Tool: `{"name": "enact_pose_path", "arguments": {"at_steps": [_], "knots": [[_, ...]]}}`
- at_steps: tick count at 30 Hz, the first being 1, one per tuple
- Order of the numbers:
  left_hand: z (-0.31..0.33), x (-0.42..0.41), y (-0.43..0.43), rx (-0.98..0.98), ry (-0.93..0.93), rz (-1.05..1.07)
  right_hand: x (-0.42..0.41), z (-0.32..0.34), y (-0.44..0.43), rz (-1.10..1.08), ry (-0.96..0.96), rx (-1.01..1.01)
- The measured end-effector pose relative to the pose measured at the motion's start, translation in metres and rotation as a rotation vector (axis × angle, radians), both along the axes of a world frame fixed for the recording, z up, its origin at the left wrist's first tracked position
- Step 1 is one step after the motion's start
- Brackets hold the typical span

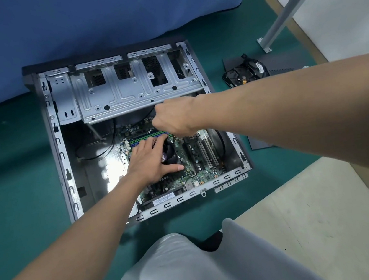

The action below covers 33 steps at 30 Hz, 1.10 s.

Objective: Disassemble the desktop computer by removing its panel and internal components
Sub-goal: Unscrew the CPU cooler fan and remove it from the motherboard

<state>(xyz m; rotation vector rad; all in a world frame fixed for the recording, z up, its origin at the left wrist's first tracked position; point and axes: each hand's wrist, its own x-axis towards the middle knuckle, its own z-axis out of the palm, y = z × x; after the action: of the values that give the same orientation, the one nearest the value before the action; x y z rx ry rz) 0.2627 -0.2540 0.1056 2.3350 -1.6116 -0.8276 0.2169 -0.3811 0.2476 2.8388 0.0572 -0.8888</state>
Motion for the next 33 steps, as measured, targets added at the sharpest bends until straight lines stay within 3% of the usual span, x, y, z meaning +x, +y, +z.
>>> {"name": "enact_pose_path", "arguments": {"at_steps": [3, 7, 9, 16, 20, 23, 26, 29, 31, 33], "knots": [[0.000, 0.000, 0.001, -0.006, 0.010, 0.005, 0.001, 0.000, -0.005, -0.252, 0.012, 0.138], [0.000, 0.000, 0.000, 0.003, 0.012, 0.006, 0.006, -0.005, -0.006, -0.962, 0.045, 0.382], [0.001, -0.001, 0.000, 0.002, 0.017, 0.013, 0.006, -0.004, -0.008, -1.127, 0.159, 0.399], [0.000, -0.001, 0.001, 0.007, 0.009, 0.004, -0.012, 0.003, 0.001, -0.454, 0.135, 0.040], [0.000, 0.000, 0.000, -0.001, -0.024, -0.012, -0.012, 0.003, 0.001, -0.004, 0.072, 0.020], [0.001, 0.001, 0.001, -0.007, -0.007, -0.007, -0.005, 0.004, -0.001, 0.069, 0.036, 0.040], [0.001, 0.000, 0.002, -0.005, 0.003, 0.001, -0.002, -0.001, -0.003, -0.156, 0.012, 0.139], [0.001, 0.000, 0.001, 0.006, -0.007, -0.008, -0.001, -0.006, 0.000, -0.729, -0.056, 0.310], [0.001, 0.000, 0.001, 0.001, 0.011, 0.004, 0.003, -0.009, -0.004, -1.170, 0.064, 0.419], [0.000, 0.000, 0.001, 0.005, 0.016, 0.003, 0.005, -0.007, -0.005, -1.238, 0.239, 0.434]]}}
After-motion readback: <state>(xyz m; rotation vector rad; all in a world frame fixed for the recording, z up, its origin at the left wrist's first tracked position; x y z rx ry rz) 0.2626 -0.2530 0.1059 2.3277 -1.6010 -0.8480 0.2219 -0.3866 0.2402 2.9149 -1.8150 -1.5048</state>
